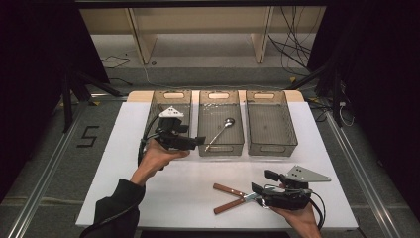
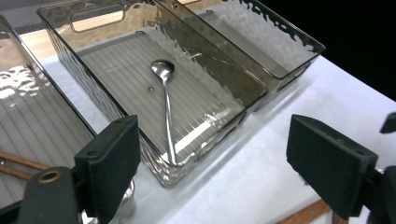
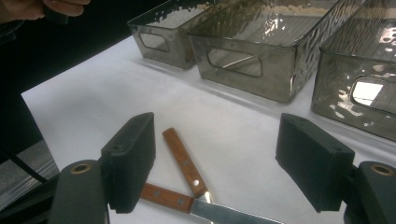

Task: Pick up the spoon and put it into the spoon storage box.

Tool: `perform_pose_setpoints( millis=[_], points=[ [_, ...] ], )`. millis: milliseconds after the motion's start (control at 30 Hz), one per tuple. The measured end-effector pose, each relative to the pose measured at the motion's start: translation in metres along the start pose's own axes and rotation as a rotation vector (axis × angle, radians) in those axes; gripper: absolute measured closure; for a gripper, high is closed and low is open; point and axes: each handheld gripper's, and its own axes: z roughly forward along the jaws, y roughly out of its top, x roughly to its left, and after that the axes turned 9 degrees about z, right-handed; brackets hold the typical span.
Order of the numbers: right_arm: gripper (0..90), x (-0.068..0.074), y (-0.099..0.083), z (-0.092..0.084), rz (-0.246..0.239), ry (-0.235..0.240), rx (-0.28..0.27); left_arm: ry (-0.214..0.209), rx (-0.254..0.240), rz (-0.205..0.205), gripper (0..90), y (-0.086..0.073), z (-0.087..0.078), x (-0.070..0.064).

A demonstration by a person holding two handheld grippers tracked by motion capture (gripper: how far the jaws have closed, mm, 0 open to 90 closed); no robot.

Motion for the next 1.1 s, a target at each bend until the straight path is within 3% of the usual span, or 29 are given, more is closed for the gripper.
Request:
perform_pose_setpoints(
  millis=[133,733,1100],
  points=[
    [29.2,0.000,0.000,0.000,0.002,0.001,0.000,-0.006,-0.007,0.018,16.8,-0.012,-0.007,-0.003],
    [29.1,0.000,0.000,0.001,-0.013,0.006,0.008,0.010,-0.062,-0.012,16.4,-0.069,-0.040,-0.011],
    [29.1,0.005,0.000,0.004,-0.038,0.018,0.034,0.037,-0.093,0.016,16.4,-0.097,-0.051,-0.015]
  ],
)
